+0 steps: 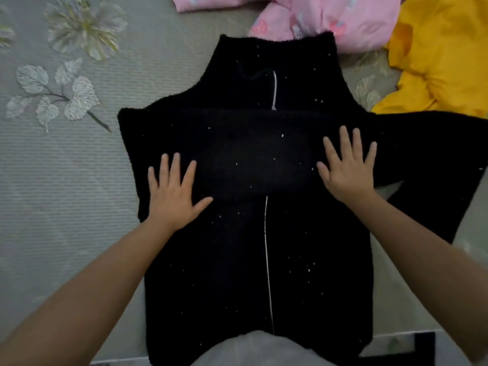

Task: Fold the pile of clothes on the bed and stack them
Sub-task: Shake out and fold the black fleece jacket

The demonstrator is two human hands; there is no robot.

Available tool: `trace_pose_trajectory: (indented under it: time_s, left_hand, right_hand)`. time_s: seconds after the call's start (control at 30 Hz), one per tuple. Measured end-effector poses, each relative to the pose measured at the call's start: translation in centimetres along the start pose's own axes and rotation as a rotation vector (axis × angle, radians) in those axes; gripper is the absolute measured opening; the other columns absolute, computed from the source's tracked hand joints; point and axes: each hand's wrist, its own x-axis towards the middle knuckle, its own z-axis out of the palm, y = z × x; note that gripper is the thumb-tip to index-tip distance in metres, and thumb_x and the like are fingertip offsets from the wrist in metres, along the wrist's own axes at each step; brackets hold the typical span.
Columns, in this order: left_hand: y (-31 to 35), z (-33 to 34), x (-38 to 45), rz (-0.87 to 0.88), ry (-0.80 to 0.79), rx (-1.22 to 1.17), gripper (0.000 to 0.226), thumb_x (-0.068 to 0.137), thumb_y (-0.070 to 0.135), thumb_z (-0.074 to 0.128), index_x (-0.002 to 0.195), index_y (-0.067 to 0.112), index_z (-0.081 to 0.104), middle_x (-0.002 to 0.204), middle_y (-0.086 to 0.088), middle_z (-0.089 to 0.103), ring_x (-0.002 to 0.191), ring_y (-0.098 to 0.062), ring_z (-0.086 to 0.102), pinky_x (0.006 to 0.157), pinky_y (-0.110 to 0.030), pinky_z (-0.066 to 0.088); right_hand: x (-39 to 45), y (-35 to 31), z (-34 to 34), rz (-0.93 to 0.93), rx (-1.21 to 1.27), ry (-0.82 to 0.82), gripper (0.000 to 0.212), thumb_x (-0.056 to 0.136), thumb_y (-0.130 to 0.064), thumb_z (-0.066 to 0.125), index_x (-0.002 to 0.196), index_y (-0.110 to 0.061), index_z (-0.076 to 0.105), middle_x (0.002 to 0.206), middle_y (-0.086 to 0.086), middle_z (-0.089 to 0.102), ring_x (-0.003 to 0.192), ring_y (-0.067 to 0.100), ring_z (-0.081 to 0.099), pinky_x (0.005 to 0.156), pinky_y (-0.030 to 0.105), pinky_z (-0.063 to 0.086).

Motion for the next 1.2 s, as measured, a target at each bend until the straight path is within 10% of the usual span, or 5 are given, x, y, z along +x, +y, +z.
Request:
trace_pose_trajectory:
  time_s: [0.17,0.37,0.63,0.8,1.2]
  left_hand:
    - [-1.5,1.6,0.5,-0.021,-0.195,0.089,0.100,0.076,0.075,0.032,0.146,0.020,-0.013,0.151,-0.012,-0.026,0.137,-0.030,-0.027,0.109,-0.054,-0.012]
    - [0.2,-1.1,0.6,-0.079,-0.179,-0.207,0.100,0.074,0.067,0.051,0.148,0.017,0.004,0.154,-0.014,-0.010,0.141,-0.027,-0.015,0.110,-0.054,-0.007]
    - [15.4,-0.8,-0.3,0.339,-0.061,-0.123,0.079,0.089,0.044,0.050,0.146,0.007,0.010,0.155,-0.012,-0.002,0.143,-0.024,-0.009,0.114,-0.041,0.000]
    - [19.7,0.8,0.6,0.224,-0.256,0.183,0.084,0.093,0.051,0.035,0.144,0.005,-0.013,0.153,-0.013,-0.019,0.141,-0.025,-0.017,0.114,-0.043,-0.003]
    - [21.7,0.3,0.1,0.226,-0.376,0.321,0.081,0.094,0.047,0.036,0.144,0.013,-0.019,0.151,-0.014,-0.024,0.141,-0.027,-0.019,0.115,-0.043,-0.002]
  right_hand:
    - [-1.1,2.9,1.6,0.065,0.177,-0.382,0.059,0.098,-0.040,0.028,0.148,-0.021,0.003,0.156,0.005,-0.011,0.143,0.021,-0.011,0.114,0.045,0.003]
    - [-3.8,6.6,-1.7,0.134,0.462,0.084,0.042,0.094,-0.021,0.048,0.131,0.001,0.047,0.140,0.020,0.041,0.135,0.034,0.029,0.111,0.037,0.018]
    - [-14.1,14.4,3.5,1.012,0.964,0.123,0.078,0.085,-0.038,0.062,0.144,-0.006,0.022,0.147,0.016,0.030,0.135,0.029,0.030,0.104,0.036,0.031]
    - [-12.1,15.4,3.7,0.940,1.258,0.166,0.033,0.091,-0.016,0.054,0.122,-0.005,0.054,0.119,0.017,0.059,0.108,0.028,0.057,0.088,0.034,0.047]
    - [-8.1,22.3,-10.9,0.834,1.520,0.467,0.030,0.097,-0.014,0.040,0.125,-0.008,0.047,0.119,0.012,0.054,0.109,0.027,0.054,0.096,0.045,0.046]
